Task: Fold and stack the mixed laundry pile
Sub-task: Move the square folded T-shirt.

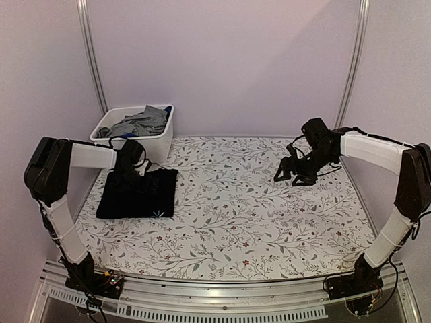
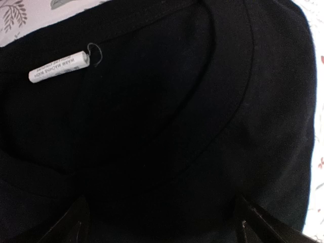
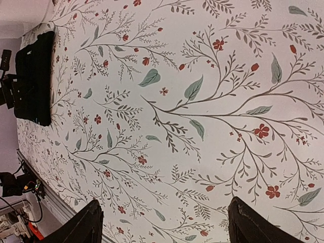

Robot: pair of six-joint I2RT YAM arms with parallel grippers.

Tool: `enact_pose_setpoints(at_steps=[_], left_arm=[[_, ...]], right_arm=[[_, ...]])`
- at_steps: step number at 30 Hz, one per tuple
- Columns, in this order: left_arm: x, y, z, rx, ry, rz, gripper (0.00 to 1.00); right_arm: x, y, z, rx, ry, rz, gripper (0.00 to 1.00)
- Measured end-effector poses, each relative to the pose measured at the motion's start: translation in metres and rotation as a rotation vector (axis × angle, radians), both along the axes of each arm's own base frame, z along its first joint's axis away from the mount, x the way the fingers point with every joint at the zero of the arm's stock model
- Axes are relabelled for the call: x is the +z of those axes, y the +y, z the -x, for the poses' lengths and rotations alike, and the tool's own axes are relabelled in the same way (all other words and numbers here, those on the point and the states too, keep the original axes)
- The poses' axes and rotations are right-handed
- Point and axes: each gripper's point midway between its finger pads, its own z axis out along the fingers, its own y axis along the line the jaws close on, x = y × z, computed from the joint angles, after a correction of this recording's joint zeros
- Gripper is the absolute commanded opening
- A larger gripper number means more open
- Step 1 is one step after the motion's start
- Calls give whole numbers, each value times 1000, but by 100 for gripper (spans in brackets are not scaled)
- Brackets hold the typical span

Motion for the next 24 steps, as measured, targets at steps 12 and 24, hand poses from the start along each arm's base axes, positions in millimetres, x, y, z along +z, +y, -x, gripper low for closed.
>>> enact_pose_setpoints(at_steps=[12, 24], left_arm=[[-1, 56, -14, -18, 8, -30, 98], [75, 61, 17, -52, -24, -62, 100]], right_arm=[[7, -4, -19, -2, -25, -12, 84], [14, 6, -44, 35, -50, -21, 85]])
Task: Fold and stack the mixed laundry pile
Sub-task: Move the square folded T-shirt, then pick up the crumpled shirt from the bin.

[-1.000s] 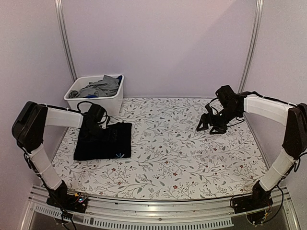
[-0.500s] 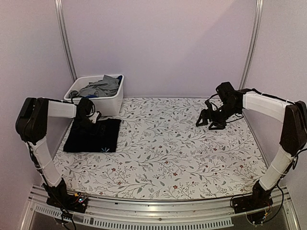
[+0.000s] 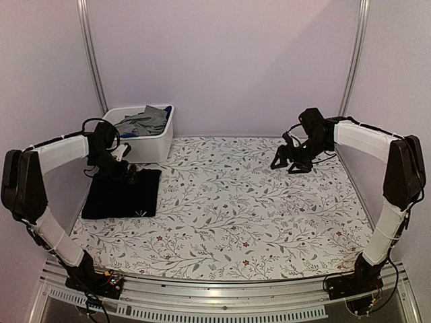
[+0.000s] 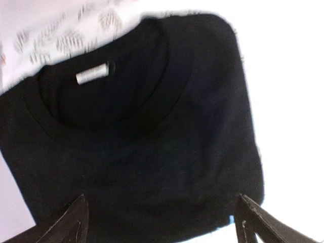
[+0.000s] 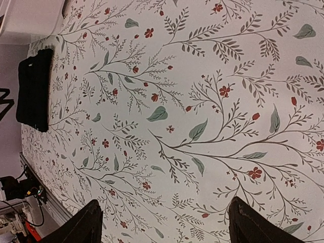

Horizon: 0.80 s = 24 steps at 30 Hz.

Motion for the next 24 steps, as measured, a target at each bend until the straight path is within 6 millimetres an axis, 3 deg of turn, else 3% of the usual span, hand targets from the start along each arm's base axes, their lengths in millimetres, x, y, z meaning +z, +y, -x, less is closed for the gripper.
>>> enact_pose_setpoints(at_steps=[2, 7, 9, 13, 15, 17, 19, 24], left_arm=[[44, -14, -14, -49, -112, 18, 100], [184, -44, -46, -133, -479, 79, 100], [224, -42, -56, -117, -585, 78, 100], [275, -29, -94, -45, -712, 60, 100], [286, -22, -122, -8, -741, 45, 100], [283, -16, -152, 29, -748, 35, 100], [266, -10, -180, 61, -729, 27, 100], [201, 13, -239, 162, -641, -14, 100]], right_arm=[[0, 2, -5, 4, -1, 1, 86], [11, 3, -20, 4, -32, -6, 87], [16, 2, -24, 1, -48, -10, 87], [22, -2, -30, -10, -66, -12, 90], [22, -6, -32, -19, -69, -5, 92], [22, -9, -34, -28, -78, 6, 94], [26, -13, -32, -36, -91, 14, 95], [45, -21, -28, -54, -144, 31, 99]])
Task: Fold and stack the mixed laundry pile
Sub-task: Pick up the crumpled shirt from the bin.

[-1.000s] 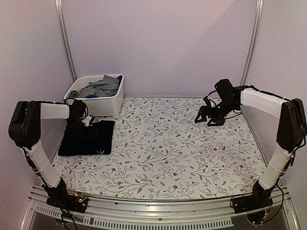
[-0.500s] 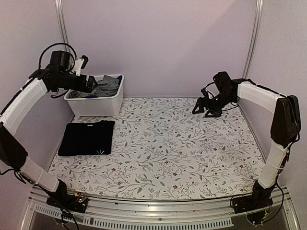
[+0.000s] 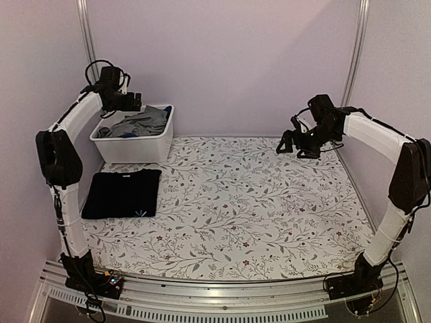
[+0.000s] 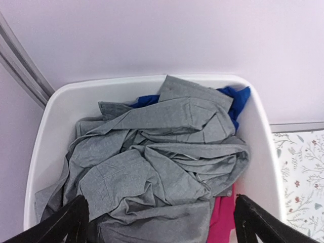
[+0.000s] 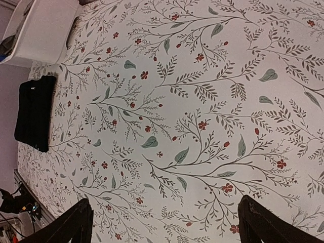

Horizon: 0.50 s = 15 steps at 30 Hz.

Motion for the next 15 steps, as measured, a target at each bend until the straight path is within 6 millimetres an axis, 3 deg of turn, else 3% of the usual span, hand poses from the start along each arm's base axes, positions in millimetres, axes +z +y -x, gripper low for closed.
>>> enact_pose_setpoints(at_steps=[5, 11, 13, 15], left_arm=[[-70, 28, -26, 75, 102, -27, 100], [-130, 64, -39, 170, 183, -20, 99], [-142, 79, -40, 200, 198, 0, 93], [-151, 93, -41, 219, 204, 31, 81]], right_arm=[[23, -12, 1, -38, -77, 33, 99], [56, -32, 6, -109, -197, 75, 99], [70, -39, 10, -140, -245, 81, 99], [85, -46, 14, -174, -293, 78, 99]])
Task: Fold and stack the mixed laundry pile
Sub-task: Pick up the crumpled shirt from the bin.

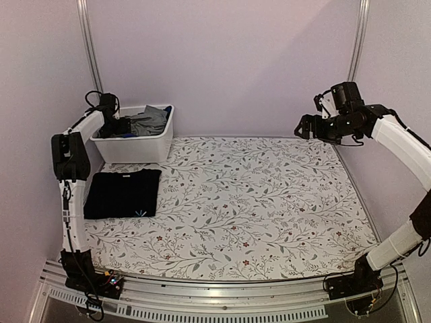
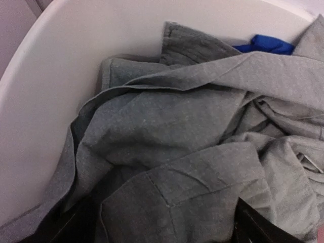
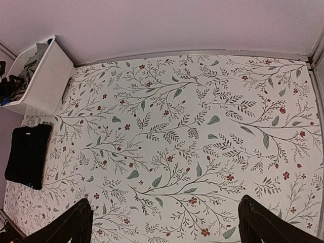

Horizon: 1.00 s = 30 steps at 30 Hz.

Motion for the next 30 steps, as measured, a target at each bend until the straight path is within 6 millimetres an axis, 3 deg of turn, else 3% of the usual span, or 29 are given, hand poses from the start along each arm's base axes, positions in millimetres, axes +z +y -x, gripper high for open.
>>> enact_pose_setpoints(at_steps=[3, 7, 8, 12, 16, 19, 24, 26, 30], left_arm=[[-9, 12, -5, 4, -12, 50, 61], [-11, 8, -14, -27, -41, 111, 11], [-9, 3, -17, -45, -51, 124, 3], [4, -13, -24, -101, -93, 161, 0], [36, -25, -26, -152, -159, 197, 0], [82, -36, -24, -189, -243, 220, 0], [209, -70, -1, -284, -481, 265, 0], [269, -94, 18, -351, -599, 291, 0], [355, -150, 59, -506, -779, 371, 0]], right_arm=[[22, -7, 5, -36, -67, -17, 99], [40, -12, 7, -70, -117, -35, 99], [40, -13, 7, -75, -118, -35, 99], [40, -17, 5, -99, -121, -25, 99], [40, -22, 1, -126, -139, -11, 99], [34, -22, -3, -136, -150, -12, 99], [22, -12, -6, -106, -155, -55, 99], [21, -7, -8, -85, -166, -83, 99], [31, 3, -11, -53, -202, -136, 99]])
